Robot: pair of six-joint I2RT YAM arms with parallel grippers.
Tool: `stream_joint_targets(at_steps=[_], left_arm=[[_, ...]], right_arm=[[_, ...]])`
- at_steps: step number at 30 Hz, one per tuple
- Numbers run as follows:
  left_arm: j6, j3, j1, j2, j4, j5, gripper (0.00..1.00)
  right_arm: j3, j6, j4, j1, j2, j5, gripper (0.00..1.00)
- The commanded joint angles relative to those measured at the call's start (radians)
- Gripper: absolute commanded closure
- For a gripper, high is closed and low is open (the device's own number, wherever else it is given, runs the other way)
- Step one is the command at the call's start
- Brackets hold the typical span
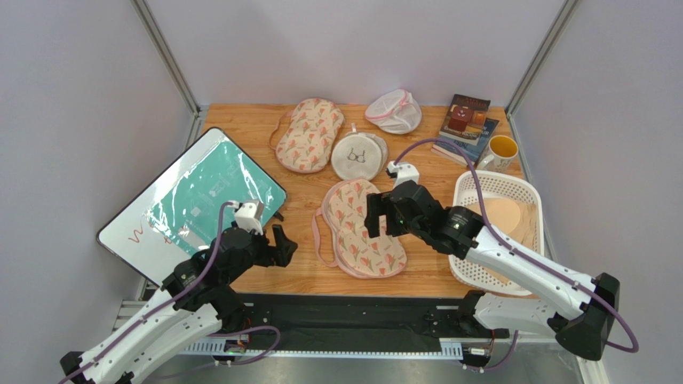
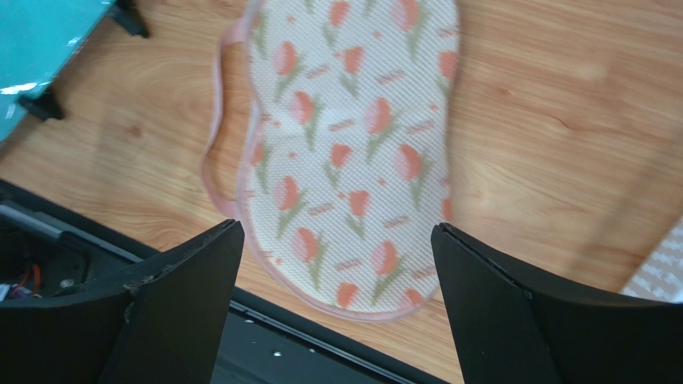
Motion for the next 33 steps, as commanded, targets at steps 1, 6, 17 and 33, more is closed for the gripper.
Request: stream_joint_targets(at_steps=[1,6,17,33], left_arm=[[0.017,0.005,-0.003,-0.033,0.018,-0.006,0.05],[0.017,0.008,-0.005,-0.053,0.01,-0.014,0.04],[0.019,0.01,-0.003,-0.085,0.009,-0.032,0.04],[0.019,0.008,-0.005,-0.093,0.012,-0.035,0.05]], right_arm=[[-0.106,0.011,0.04,-0.067,-0.143,0.097,0.05],[-0.217,0.011,0.041,-0.185,-0.282,0.081,0.05],[-0.267,0.003,0.035,-0.256,-0.394,0.064,0.04],[-0.28,-0.001,0.034,-0.256,-0.409,0.064,0.04]])
